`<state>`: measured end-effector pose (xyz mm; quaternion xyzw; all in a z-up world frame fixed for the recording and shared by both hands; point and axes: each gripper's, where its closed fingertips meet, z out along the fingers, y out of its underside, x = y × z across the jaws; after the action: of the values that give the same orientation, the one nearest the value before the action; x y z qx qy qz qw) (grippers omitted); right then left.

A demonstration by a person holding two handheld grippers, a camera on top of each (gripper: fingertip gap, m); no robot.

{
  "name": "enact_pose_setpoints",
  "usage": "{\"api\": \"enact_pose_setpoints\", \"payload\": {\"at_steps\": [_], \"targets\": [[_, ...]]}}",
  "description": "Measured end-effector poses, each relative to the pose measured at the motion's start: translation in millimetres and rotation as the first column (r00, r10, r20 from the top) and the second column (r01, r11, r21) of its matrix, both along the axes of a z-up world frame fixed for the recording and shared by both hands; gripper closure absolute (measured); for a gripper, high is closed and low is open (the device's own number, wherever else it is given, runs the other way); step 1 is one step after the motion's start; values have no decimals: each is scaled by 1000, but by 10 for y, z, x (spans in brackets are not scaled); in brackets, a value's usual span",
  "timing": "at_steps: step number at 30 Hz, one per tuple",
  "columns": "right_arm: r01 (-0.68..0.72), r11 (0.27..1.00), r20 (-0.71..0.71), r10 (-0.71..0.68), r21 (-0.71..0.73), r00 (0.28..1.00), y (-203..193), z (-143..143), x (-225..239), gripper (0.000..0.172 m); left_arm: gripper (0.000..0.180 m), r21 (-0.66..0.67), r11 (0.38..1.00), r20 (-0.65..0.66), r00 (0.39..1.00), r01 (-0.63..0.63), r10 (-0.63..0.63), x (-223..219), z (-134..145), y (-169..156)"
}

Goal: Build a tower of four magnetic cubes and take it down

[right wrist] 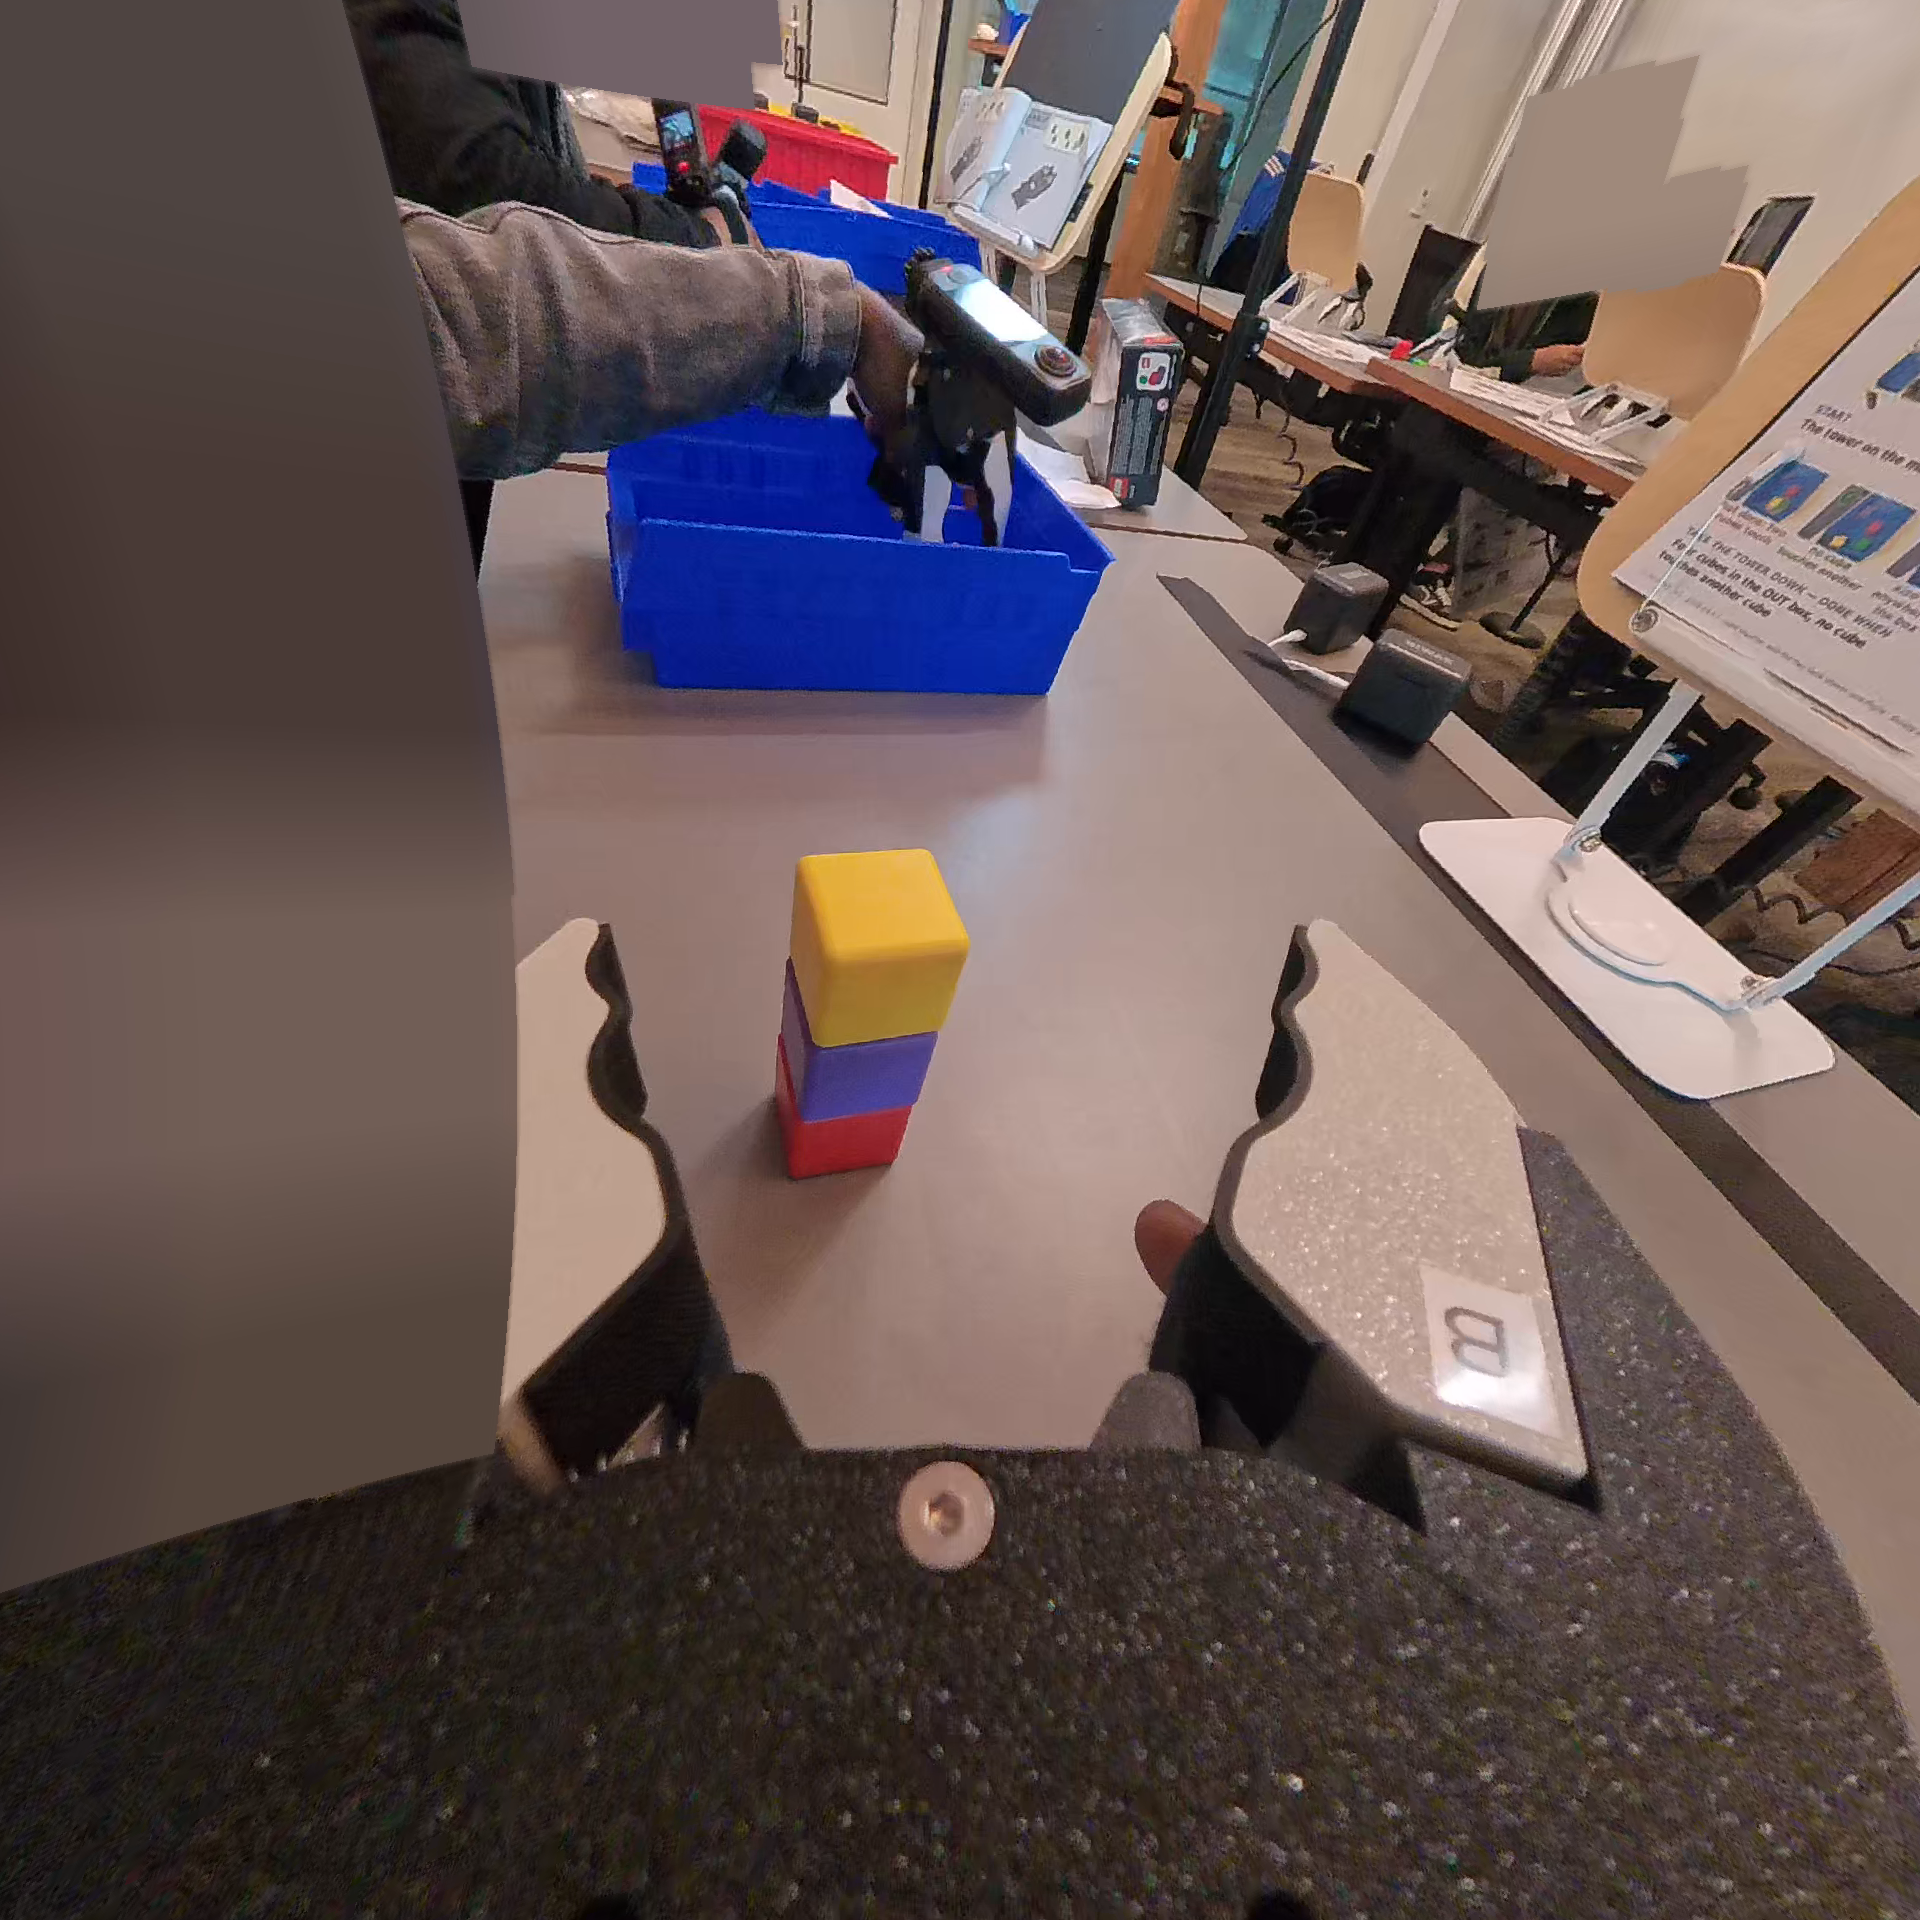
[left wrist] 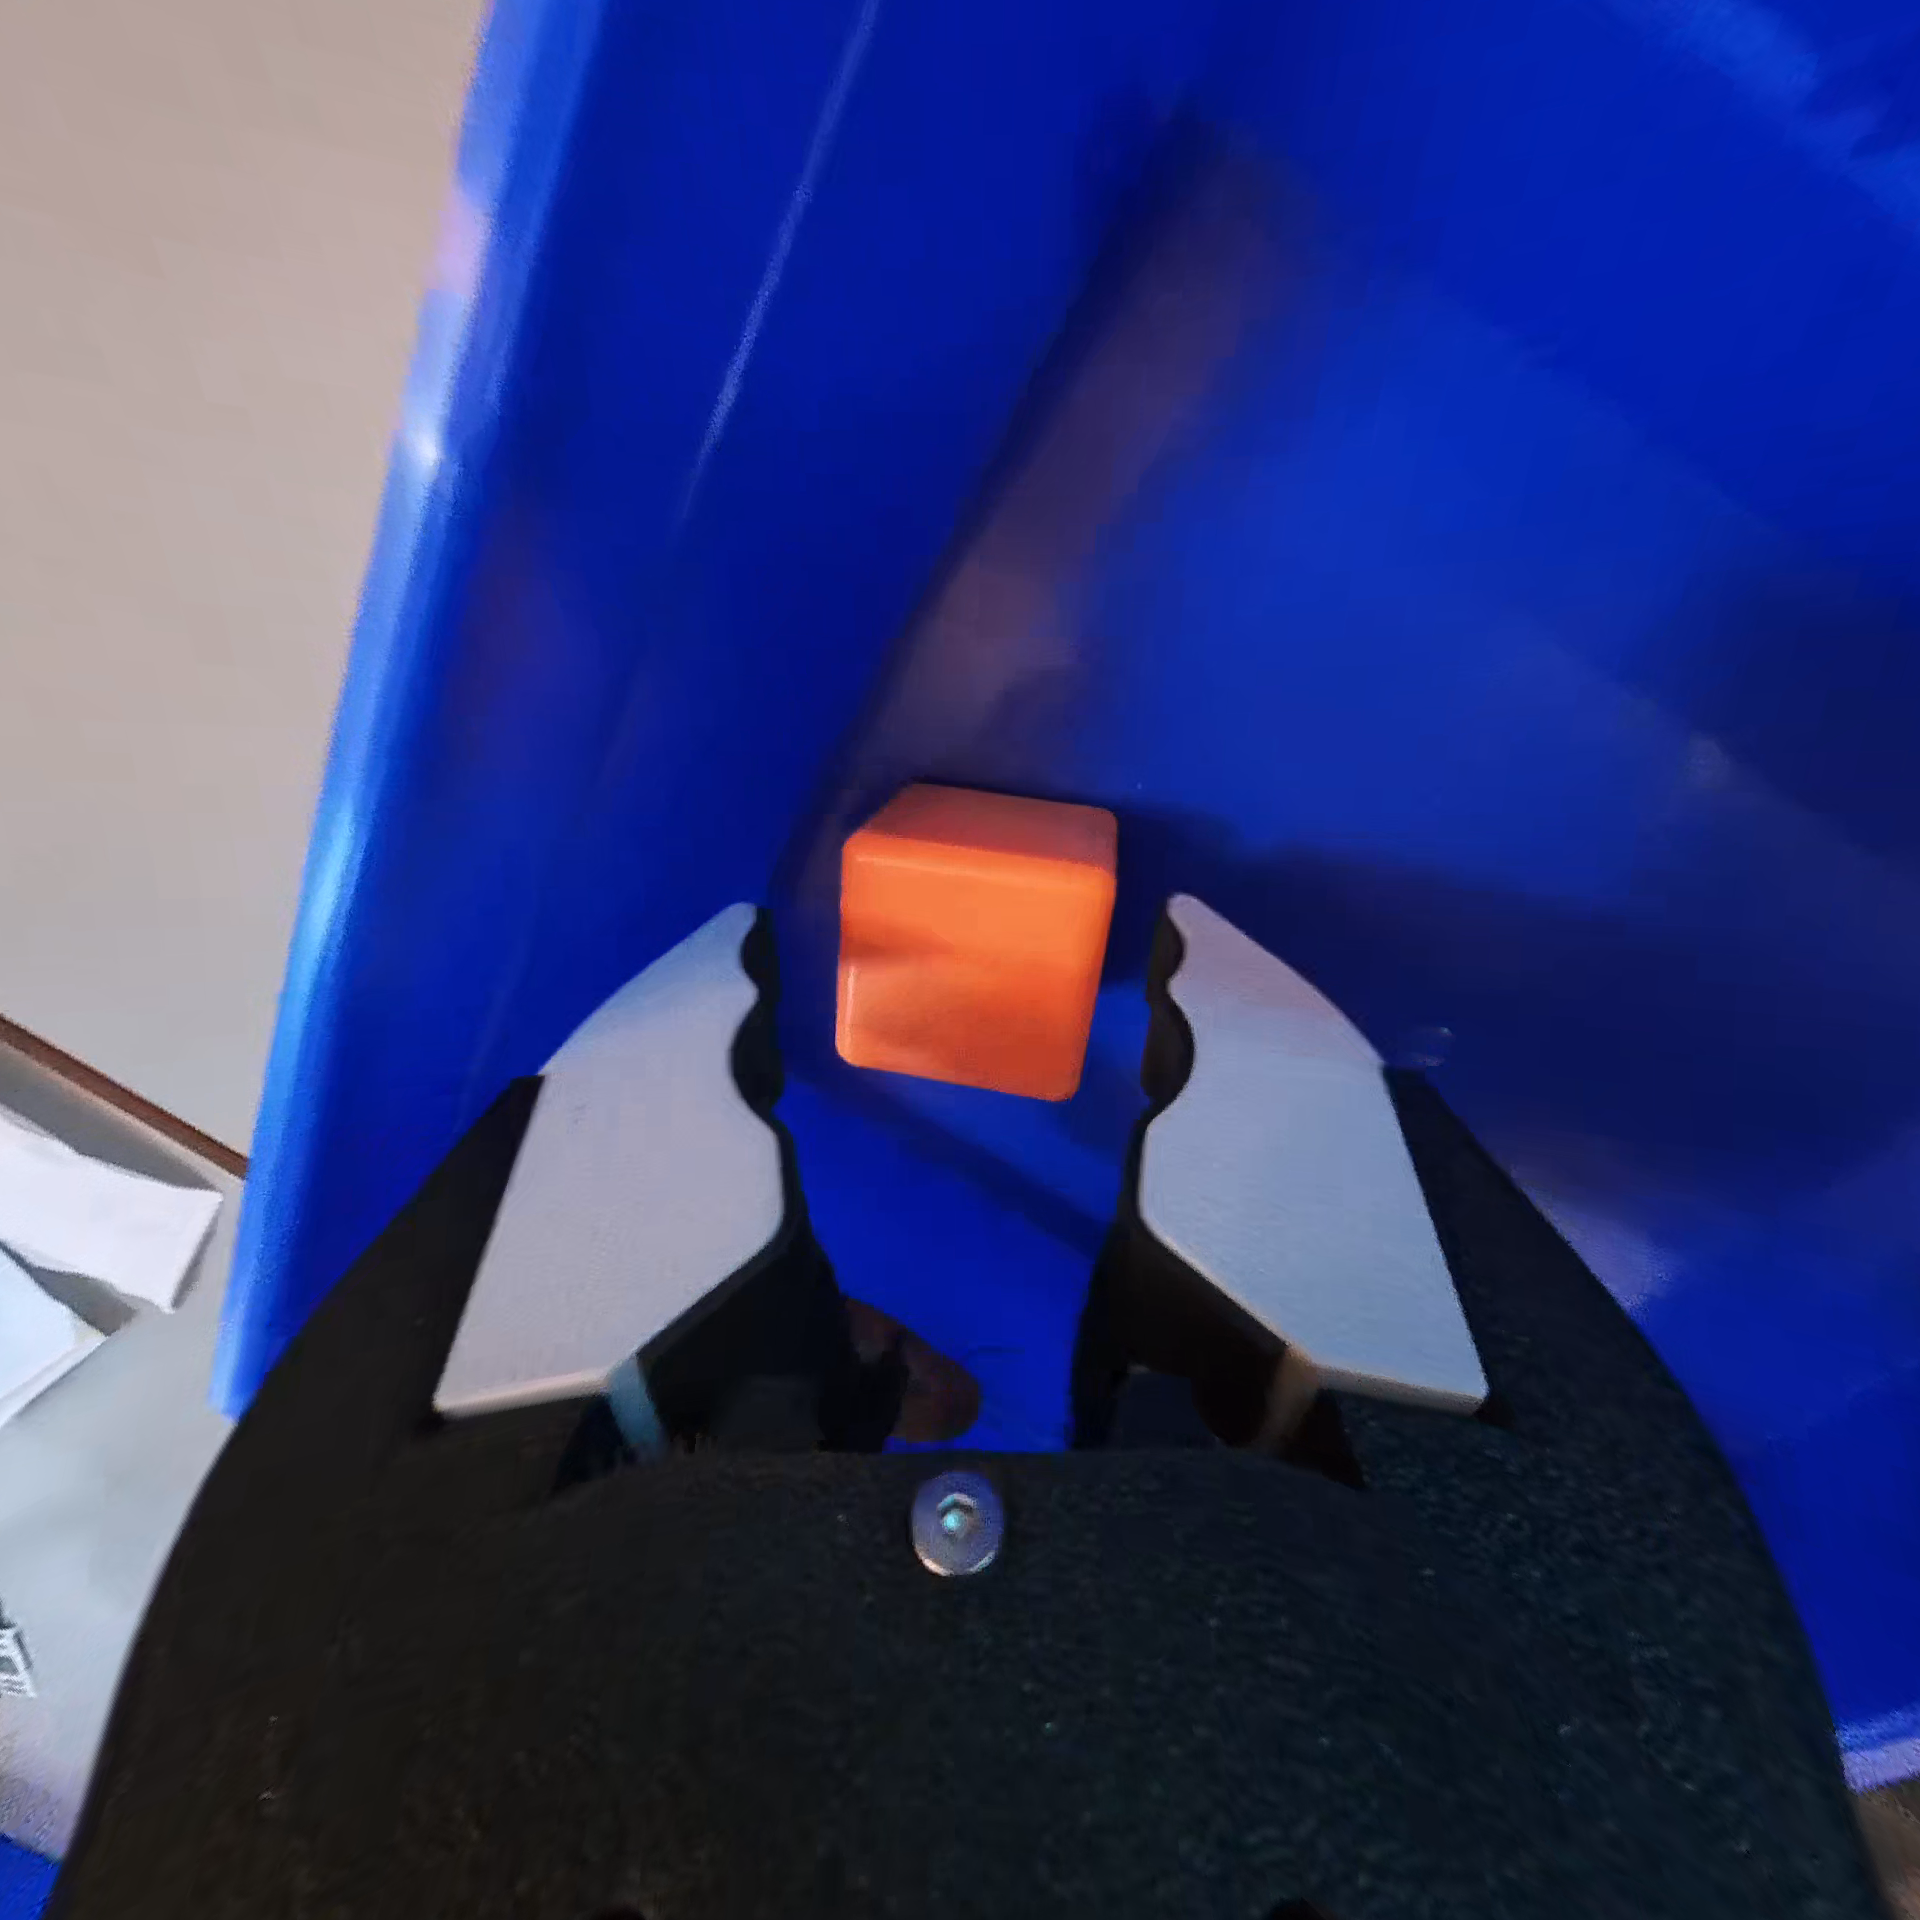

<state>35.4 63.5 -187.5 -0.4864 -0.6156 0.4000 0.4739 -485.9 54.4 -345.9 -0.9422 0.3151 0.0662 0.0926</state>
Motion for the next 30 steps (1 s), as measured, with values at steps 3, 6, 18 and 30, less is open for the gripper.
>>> {"api": "enact_pose_setpoints", "payload": {"at_steps": [3, 6, 18, 30], "targets": [[1, 1000, 6, -1, 4, 1000, 1, -9, -5, 55, 132, -28, 999, 25, 999, -30, 30, 3, 16, -51], [-9, 1000, 2, 9, 6, 1000, -32, 2, -23, 56, 132, 186, 980, 109, 993, -66, 46, 138, 348, 87], [-125, 991, 47, 127, -41, 991, -424, 195, -434, 82, 132, 819, 554, 503, 651, -149, -569, 2828, 1861, -414], [-290, 955, 529, 212, 68, 822, -805, -79, -873, 106, 132, 815, 576, 406, 649, 62, -643, 4308, 1255, -577]]}}
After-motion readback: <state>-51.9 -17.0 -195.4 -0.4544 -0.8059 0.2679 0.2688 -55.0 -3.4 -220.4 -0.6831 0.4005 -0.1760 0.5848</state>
